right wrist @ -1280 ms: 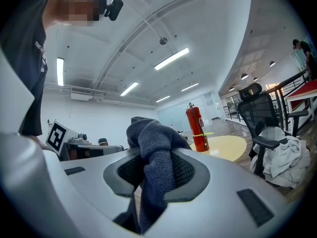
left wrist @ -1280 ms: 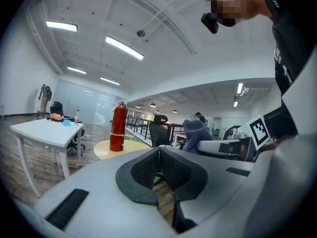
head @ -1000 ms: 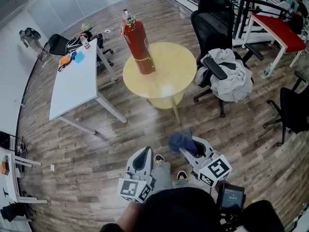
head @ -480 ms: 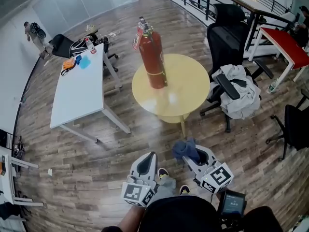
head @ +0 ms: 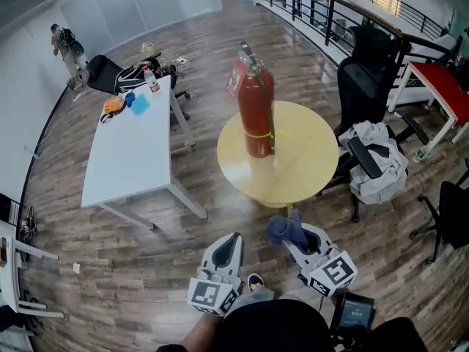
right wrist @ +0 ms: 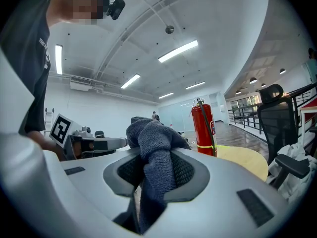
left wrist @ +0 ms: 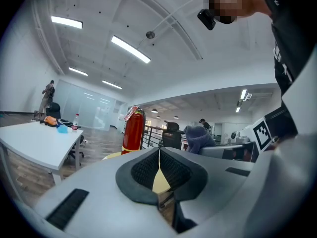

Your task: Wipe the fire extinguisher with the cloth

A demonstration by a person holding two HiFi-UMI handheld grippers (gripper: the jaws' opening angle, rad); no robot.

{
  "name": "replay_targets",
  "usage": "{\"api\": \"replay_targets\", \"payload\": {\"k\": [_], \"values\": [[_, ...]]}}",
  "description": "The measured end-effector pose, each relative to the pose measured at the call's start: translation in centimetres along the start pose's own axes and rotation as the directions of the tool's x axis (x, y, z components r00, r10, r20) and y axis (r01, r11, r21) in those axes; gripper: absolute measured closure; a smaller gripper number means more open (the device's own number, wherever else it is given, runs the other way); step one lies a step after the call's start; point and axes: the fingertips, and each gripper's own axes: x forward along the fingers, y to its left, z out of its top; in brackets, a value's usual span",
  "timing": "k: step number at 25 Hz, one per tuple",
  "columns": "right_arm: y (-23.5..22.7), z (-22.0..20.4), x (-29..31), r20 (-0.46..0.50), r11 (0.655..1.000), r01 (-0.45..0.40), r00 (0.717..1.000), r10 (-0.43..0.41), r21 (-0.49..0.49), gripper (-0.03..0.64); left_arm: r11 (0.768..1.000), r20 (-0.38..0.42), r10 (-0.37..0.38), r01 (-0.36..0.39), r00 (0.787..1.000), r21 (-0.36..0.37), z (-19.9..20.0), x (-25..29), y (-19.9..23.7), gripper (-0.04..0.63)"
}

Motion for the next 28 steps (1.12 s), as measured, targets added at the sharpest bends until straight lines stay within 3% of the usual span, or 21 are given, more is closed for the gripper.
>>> {"api": "replay_targets", "payload": {"k": [16, 28], "values": [[-1.2, -1.1, 4.1, -0.045, 0.998, 0.058, 0.997, -0.059, -0.030, 0.508, 0.999, -0.009, -0.042, 0.042, 0.999, -0.026, -0.5, 1.7, 4.3, 0.572], [-8.8, -1.6, 8.2, -0.084, 0.997, 0.075, 0.994, -0.076, -0.022, 0.508, 0.999, -0.025, -0.039, 0.039, 0.999, -0.030, 0.0, 9.6, 6.9, 0.572]]}}
